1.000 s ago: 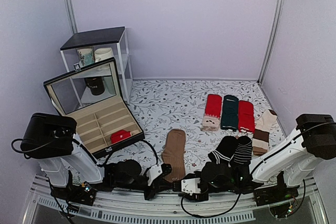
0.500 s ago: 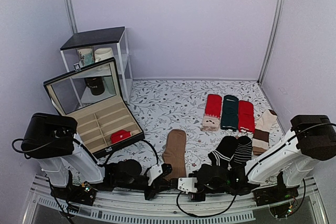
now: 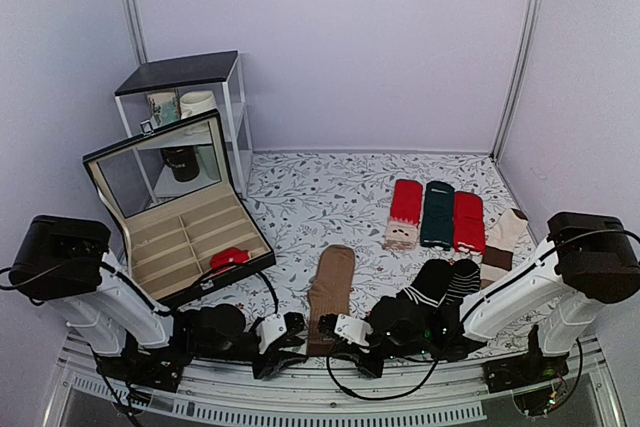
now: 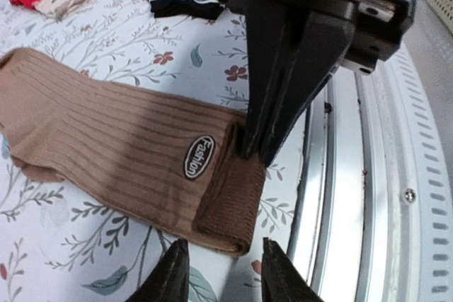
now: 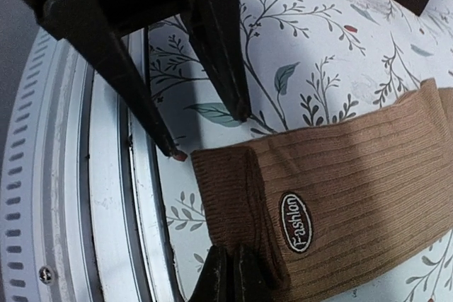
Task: Roll the socks
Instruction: Roll a pair of socks at the corner of the board.
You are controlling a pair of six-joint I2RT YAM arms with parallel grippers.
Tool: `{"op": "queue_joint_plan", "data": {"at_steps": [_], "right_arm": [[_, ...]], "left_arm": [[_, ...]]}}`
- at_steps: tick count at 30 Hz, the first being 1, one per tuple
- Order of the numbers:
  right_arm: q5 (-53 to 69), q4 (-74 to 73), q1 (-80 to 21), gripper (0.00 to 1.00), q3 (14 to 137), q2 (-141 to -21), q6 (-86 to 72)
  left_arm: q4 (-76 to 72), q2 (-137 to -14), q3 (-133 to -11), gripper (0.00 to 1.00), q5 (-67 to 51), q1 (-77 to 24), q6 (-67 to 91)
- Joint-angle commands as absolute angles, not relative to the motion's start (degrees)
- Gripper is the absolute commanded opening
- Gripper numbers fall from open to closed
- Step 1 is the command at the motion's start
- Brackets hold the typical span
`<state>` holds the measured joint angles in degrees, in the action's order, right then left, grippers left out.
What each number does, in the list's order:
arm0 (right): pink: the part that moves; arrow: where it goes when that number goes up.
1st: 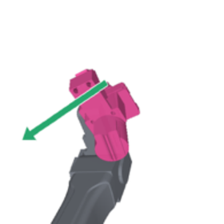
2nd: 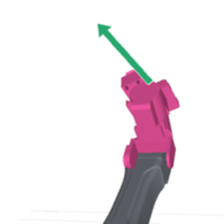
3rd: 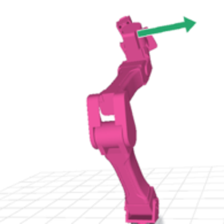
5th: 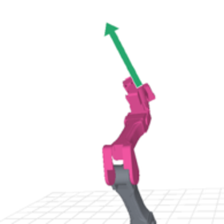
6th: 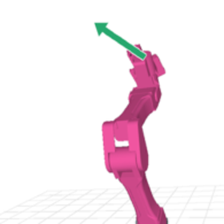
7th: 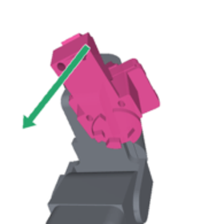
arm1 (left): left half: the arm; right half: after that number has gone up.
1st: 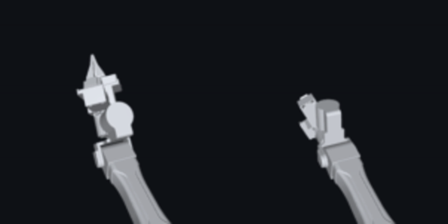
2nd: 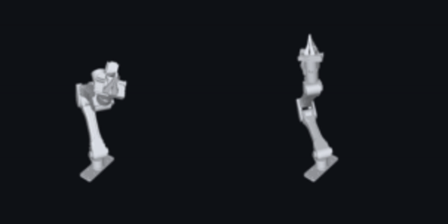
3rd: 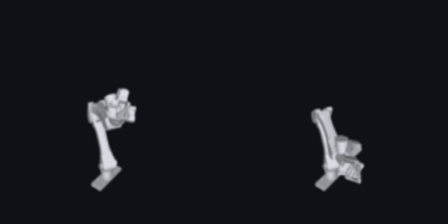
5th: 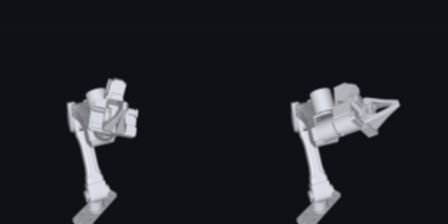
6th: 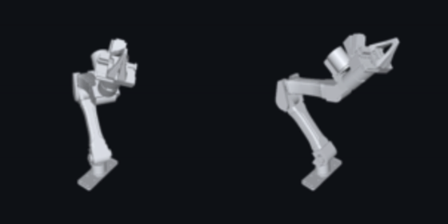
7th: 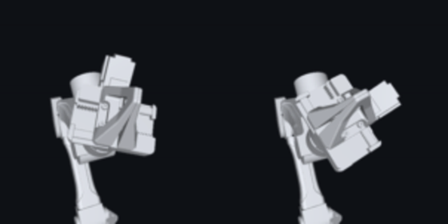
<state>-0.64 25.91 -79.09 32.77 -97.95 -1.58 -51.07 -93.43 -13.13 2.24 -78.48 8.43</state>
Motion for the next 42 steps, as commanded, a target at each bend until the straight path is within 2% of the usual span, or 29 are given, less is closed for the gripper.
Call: {"op": "queue_joint_plan", "data": {"at_steps": [1,10,23,25,29,32,35,42], "right_arm": [[10.4,18.6,-75.6,0.00,31.3,-101.2,-10.2],[23.1,11.9,-70.3,0.00,34.8,-104.7,-18.4],[26.7,6.2,-69.0,0.00,36.0,-106.8,-17.3],[27.4,6.3,-69.0,0.00,35.8,-106.8,-16.9],[29.1,7.2,-69.0,0.00,35.3,-106.0,-16.1],[30.5,7.8,-68.5,0.00,35.3,-105.6,-15.5],[31.0,8.4,-68.0,0.06,35.4,-105.5,-15.1],[24.6,19.9,-67.6,0.39,31.0,-95.8,-13.7]], "left_arm": [[-48.4,-90.8,-14.6,0.35,7.9,-81.3,-0.5],[-49.9,-95.3,-17.3,0.35,12.5,-84.9,-8.5],[-50.5,-101.5,-19.2,0.33,17.2,-85.0,-8.7],[-50.5,-101.6,-19.1,0.27,17.3,-84.9,-7.8],[-49.8,-101.7,-18.7,0.05,17.2,-84.9,-5.6],[-49.7,-101.5,-18.0,0.00,15.9,-84.9,-4.3],[-48.8,-100.5,-17.5,0.00,14.0,-84.9,-2.8],[-41.4,-95.8,-17.1,0.00,10.3,-84.3,6.8]]}}
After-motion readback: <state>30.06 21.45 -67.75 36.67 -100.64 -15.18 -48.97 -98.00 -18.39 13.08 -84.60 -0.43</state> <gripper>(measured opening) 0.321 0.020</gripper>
